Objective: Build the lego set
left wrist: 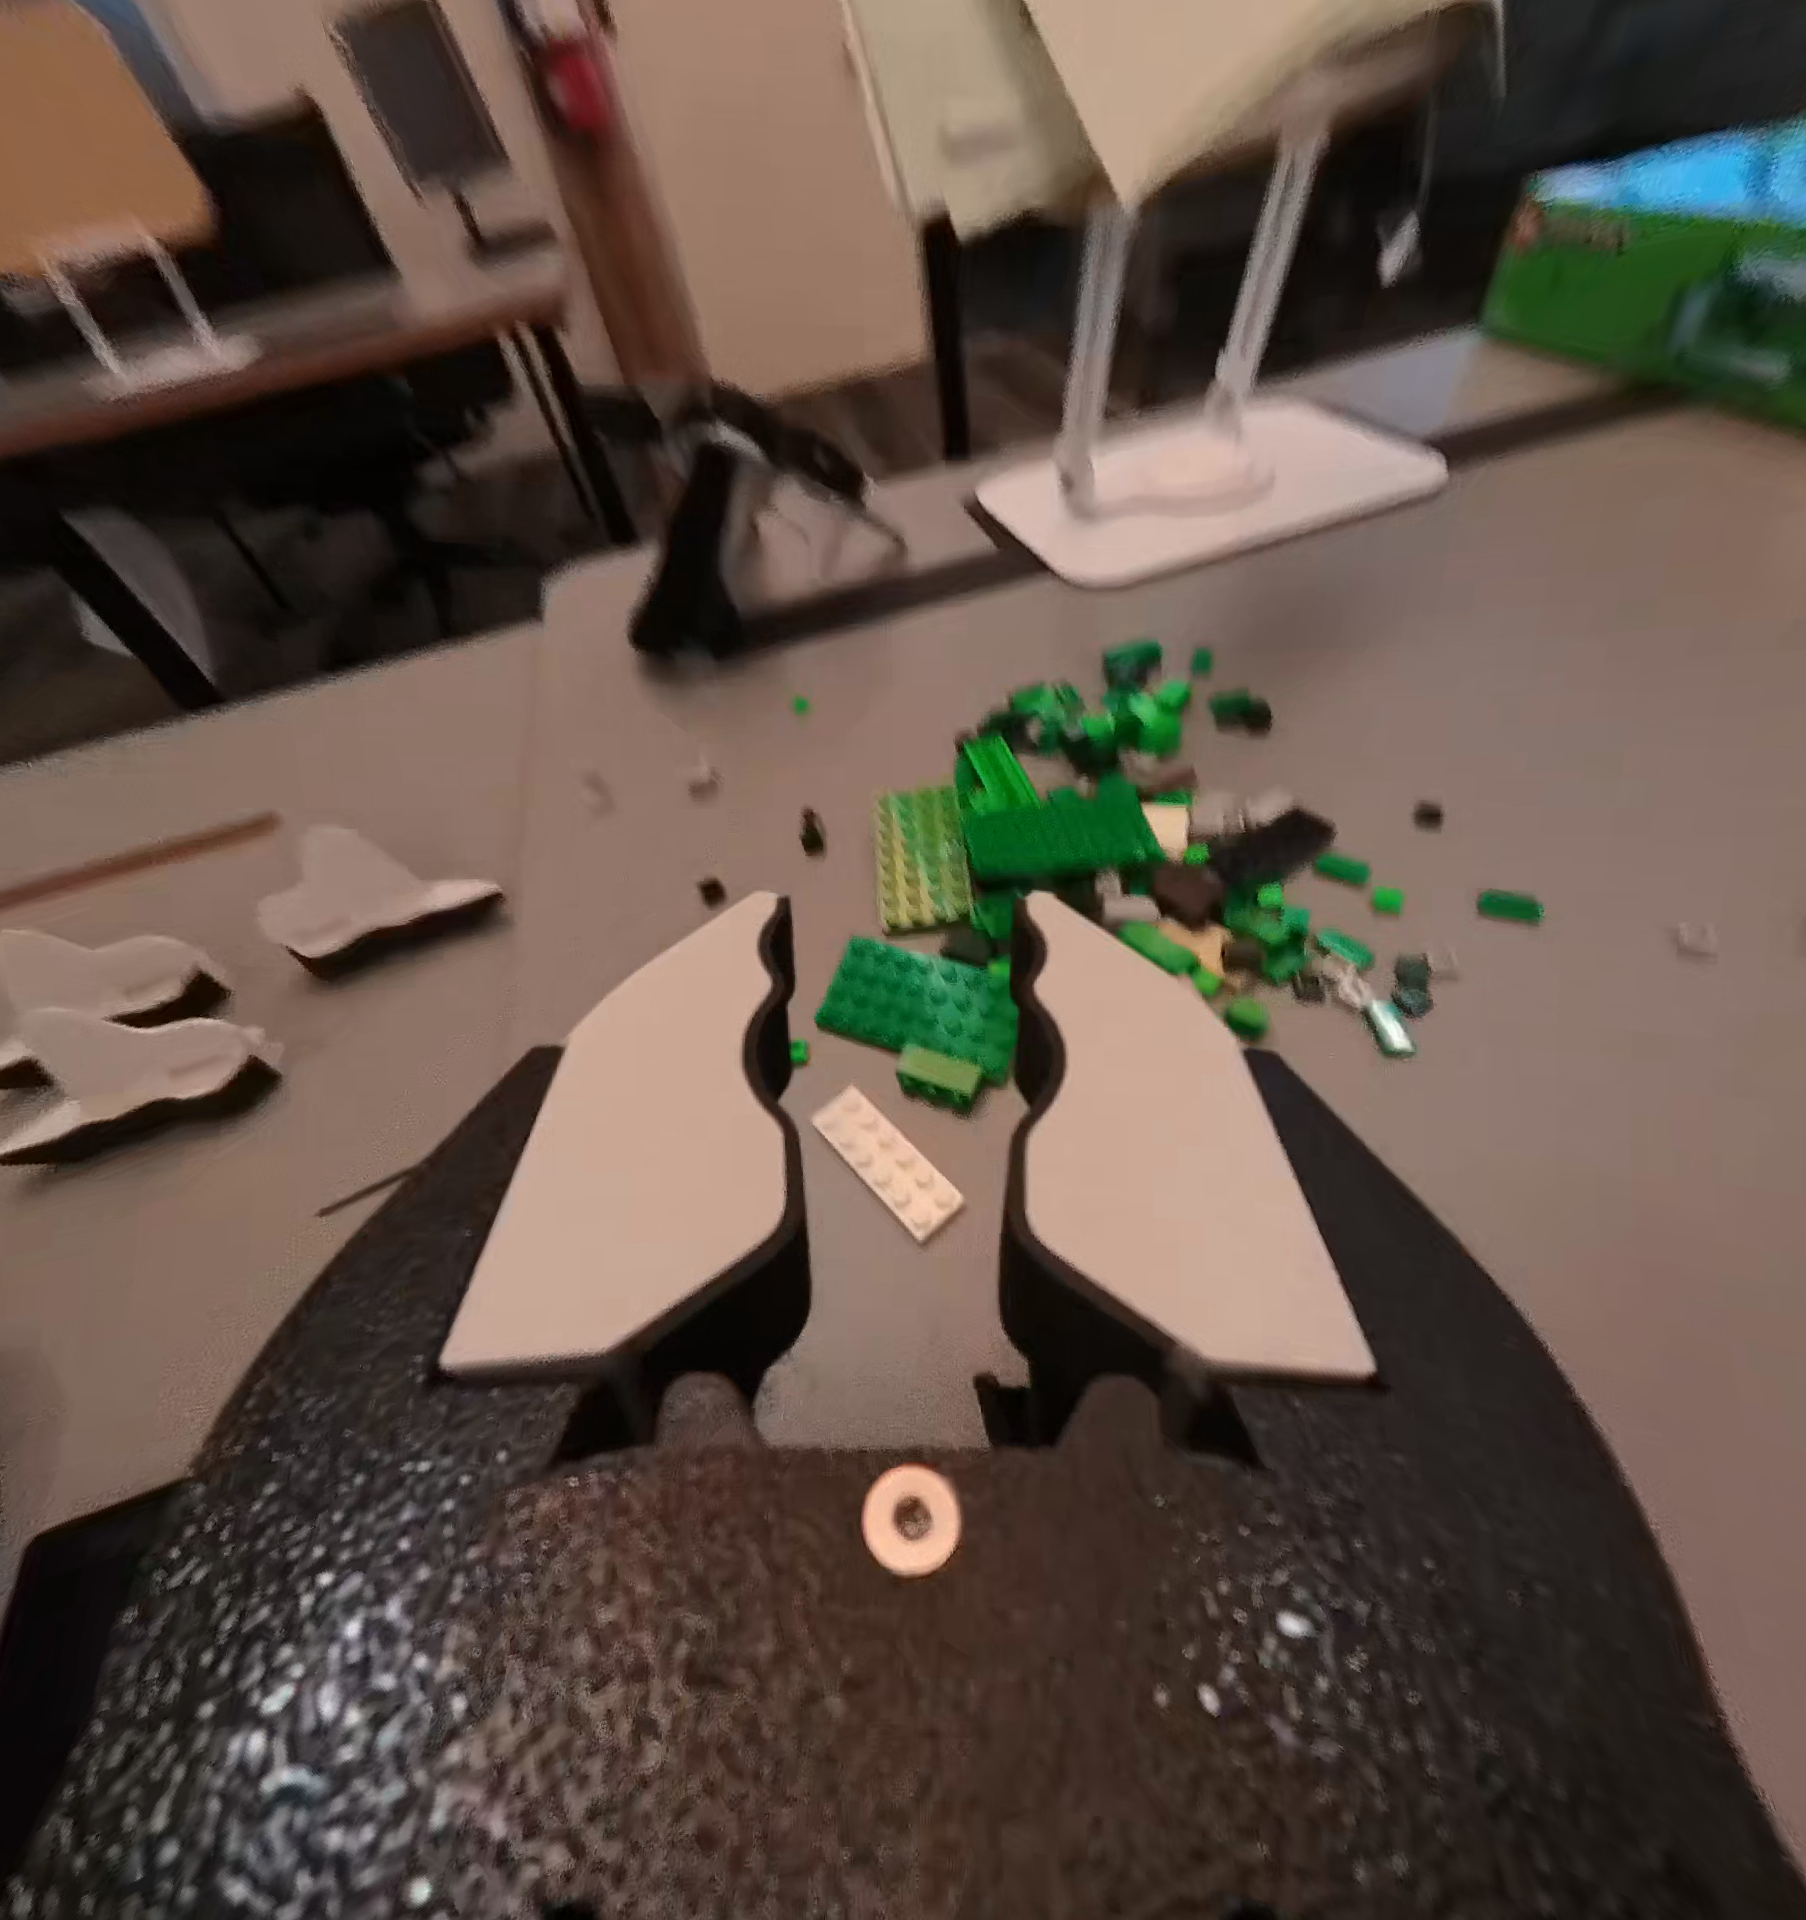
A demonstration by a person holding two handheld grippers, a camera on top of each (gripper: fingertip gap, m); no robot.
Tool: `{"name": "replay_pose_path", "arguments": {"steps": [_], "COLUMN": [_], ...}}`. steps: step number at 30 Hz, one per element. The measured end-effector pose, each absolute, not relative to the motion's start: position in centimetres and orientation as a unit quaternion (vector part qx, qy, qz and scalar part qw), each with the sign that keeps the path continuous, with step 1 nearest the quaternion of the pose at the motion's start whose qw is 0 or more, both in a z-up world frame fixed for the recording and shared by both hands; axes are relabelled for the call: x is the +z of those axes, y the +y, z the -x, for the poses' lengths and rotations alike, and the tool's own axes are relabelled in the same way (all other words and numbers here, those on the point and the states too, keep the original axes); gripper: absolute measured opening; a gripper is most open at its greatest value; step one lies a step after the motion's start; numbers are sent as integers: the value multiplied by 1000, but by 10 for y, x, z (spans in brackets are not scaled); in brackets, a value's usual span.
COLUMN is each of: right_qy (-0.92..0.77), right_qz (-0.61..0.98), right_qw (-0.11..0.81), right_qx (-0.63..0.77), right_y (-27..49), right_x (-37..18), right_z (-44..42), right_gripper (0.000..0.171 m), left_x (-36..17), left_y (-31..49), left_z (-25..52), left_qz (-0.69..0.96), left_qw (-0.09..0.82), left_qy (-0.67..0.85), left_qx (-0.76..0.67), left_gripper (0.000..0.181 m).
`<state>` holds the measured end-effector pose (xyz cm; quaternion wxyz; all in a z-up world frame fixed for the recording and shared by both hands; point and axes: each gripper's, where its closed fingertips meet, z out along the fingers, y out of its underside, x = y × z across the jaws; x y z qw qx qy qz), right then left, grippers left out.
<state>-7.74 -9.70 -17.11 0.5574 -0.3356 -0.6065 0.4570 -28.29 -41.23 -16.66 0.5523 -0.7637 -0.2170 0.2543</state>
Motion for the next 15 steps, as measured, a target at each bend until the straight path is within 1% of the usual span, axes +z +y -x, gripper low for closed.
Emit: {"name": "replay_pose_path", "arguments": {"steps": [3, 5, 8, 10, 12, 15], "right_qy": [-608, -605, -603, -603, -603, -602], "right_qz": [332, 332, 331, 329, 326, 324], "right_qw": [556, 554, 552, 551, 551, 547], "right_qx": [460, 464, 471, 474, 477, 483], "right_y": [-98, -98, -98, -99, -99, -99], "right_x": [-171, -170, -169, -169, -168, -168], "right_z": [78, 77, 77, 76, 76, 76], "right_gripper": [32, 30, 29, 29, 28, 28], "left_x": [-189, -194, -183, -179, -170, -151], "left_y": [-399, -389, -376, -372, -368, -371], "left_z": [284, 283, 292, 299, 307, 331], "left_qz": [821, 841, 826, 813, 781, 697], "left_qw": [498, 486, 518, 535, 573, 646], "left_qy": [-176, -152, -154, -174, -202, -260], "left_qx": [215, 184, 164, 152, 143, 168], "left_gripper": [50, 57, 53, 54, 52, 49]}}
